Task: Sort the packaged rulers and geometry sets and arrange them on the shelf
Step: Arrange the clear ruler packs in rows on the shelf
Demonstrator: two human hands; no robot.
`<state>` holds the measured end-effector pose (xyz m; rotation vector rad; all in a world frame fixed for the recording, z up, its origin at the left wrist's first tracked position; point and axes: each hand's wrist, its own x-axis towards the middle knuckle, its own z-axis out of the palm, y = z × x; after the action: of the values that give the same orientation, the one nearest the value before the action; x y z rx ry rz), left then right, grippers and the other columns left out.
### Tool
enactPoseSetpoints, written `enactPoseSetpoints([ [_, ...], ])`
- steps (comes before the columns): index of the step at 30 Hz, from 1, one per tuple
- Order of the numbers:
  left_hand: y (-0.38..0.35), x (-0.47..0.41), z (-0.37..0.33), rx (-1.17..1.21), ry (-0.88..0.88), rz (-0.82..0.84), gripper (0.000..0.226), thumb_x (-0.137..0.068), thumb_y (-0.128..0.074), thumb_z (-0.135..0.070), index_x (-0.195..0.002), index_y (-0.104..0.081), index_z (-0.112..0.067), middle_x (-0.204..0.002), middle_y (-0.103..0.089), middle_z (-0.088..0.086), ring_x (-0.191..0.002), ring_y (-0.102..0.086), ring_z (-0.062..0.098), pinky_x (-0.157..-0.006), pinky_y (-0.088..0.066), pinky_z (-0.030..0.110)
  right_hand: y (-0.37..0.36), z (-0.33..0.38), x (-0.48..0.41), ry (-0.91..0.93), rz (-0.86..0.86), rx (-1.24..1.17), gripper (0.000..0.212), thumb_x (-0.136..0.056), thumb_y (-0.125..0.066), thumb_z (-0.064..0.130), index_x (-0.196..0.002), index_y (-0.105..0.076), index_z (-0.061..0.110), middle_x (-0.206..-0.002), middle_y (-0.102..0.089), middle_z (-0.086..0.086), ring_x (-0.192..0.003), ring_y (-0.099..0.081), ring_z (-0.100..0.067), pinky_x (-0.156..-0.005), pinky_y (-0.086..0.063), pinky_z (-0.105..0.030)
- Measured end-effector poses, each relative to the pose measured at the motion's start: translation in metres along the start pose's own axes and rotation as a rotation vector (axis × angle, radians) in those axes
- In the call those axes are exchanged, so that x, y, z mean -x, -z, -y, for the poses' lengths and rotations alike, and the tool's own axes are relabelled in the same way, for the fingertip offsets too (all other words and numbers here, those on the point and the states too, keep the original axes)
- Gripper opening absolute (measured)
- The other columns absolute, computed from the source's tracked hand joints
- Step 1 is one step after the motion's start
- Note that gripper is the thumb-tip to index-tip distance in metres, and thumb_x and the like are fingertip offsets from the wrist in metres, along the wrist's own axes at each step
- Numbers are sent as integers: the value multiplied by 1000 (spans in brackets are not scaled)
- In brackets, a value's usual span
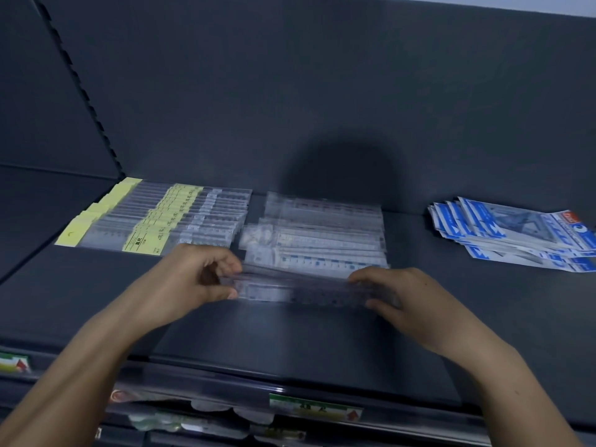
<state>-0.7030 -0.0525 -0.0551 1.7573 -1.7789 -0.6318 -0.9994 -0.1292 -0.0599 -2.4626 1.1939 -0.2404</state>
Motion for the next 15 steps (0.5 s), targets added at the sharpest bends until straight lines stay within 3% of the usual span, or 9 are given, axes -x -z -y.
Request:
enactPoseSetpoints([
  [3,-2,0,1,8,4,-41,29,-69,-79,2,-70,-62,-22,-67,-66,-4,-66,-63,1,-59,-47,10,-1,-1,1,-1,-10,-15,37,-87,-60,11,-117,-59,32,-116,-65,15,-111,-58,-10,-94,-46,-34],
  [5,-5,0,1,84,19,-73,33,-68,-77,8,-74,-59,-19,-68,-64,1,-63,-62,2,-59,-47,11,-2,-2,2,-3,-7,-18,38,-87,-58,11,-117,-58,33,-116,-64,15,-110,-58,-10,-95,-45,-34],
  [9,-10,4,-2,175,14,-42,51,-73,-71,10,-94,-52,-32,-92,-59,-13,-66,-61,10,-63,-53,21,-6,-1,2,3,-3,-20,44,-86,-53,9,-121,-54,36,-118,-61,13,-111,-55,-7,-96,-44,-30],
  [12,-10,7,-4,244,15,3,57,-77,-62,14,-94,-49,-39,-98,-53,-10,-80,-64,19,-69,-55,26,-7,-2,2,5,-9,-45,41,-86,-55,9,-119,-55,34,-116,-60,13,-110,-54,-5,-96,-43,-27],
  [15,-14,4,-8,191,-27,-204,48,-80,-54,8,-85,-49,-39,-88,-50,-4,-81,-58,18,-71,-51,34,-6,-3,3,1,-27,-60,35,-86,-59,13,-114,-57,33,-111,-62,13,-106,-57,-7,-93,-45,-30],
])
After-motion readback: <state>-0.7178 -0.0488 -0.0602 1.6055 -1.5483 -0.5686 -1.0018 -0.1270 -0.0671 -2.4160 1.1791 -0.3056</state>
